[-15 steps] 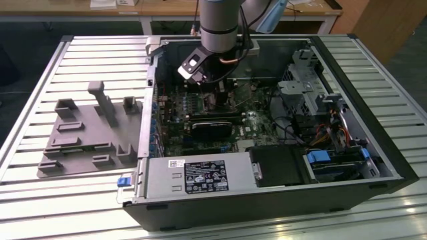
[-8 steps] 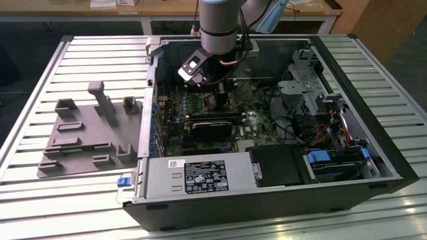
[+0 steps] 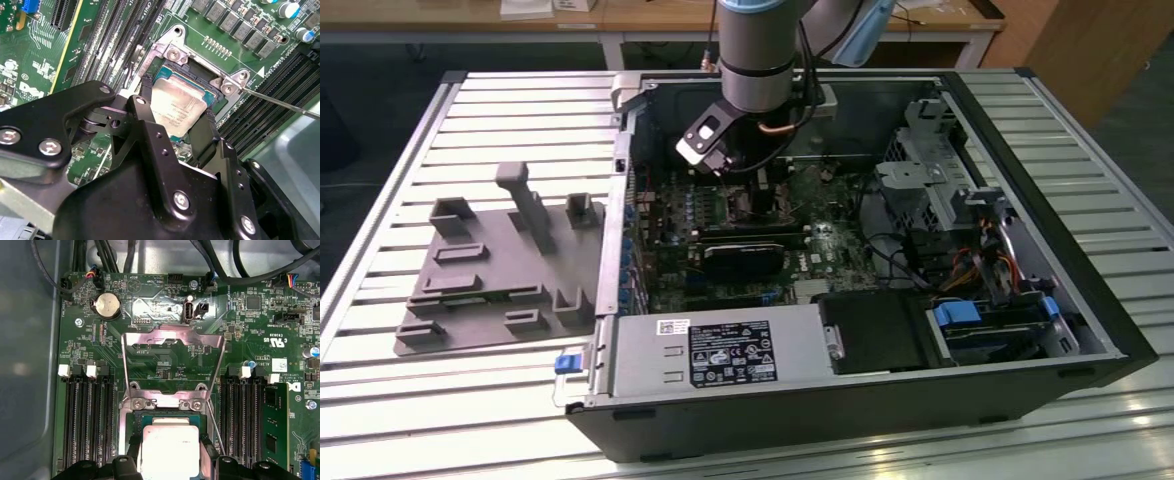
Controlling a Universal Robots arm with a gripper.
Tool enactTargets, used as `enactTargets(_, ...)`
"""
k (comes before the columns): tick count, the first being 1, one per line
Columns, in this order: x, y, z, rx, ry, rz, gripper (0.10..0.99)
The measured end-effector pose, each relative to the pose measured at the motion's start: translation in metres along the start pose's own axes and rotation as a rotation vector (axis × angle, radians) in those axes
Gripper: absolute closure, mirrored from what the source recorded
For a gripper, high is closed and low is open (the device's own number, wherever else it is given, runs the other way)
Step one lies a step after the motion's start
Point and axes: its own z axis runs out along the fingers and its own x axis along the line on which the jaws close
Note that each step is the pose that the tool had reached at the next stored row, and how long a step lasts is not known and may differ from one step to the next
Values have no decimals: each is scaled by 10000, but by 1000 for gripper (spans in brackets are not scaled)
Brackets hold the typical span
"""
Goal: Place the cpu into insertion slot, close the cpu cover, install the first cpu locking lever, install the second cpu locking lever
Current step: 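Place the cpu into insertion slot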
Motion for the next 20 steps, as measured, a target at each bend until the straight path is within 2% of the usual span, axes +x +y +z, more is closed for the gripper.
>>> enactTargets(10,1,0,2,-1,2,0,537)
enactTargets(11,1,0,2,-1,2,0,475)
enactTargets(16,1,0,0,-1,2,0,475)
enactTargets(20,0,3,-42,-2,1,1,475)
